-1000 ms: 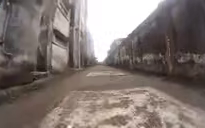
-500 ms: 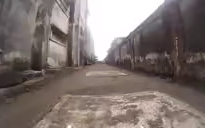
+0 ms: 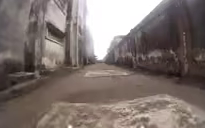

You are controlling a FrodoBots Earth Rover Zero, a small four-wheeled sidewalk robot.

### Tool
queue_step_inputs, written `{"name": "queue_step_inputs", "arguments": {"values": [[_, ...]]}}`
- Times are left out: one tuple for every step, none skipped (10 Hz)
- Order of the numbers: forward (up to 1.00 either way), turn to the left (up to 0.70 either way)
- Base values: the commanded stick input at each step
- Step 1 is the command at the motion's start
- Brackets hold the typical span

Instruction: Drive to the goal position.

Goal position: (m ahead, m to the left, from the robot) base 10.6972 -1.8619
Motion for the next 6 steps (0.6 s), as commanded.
{"name": "queue_step_inputs", "arguments": {"values": [[0.70, 0.00], [0.70, 0.00], [0.70, 0.00], [0.70, 0.00], [0.70, 0.00], [0.70, 0.27]]}}
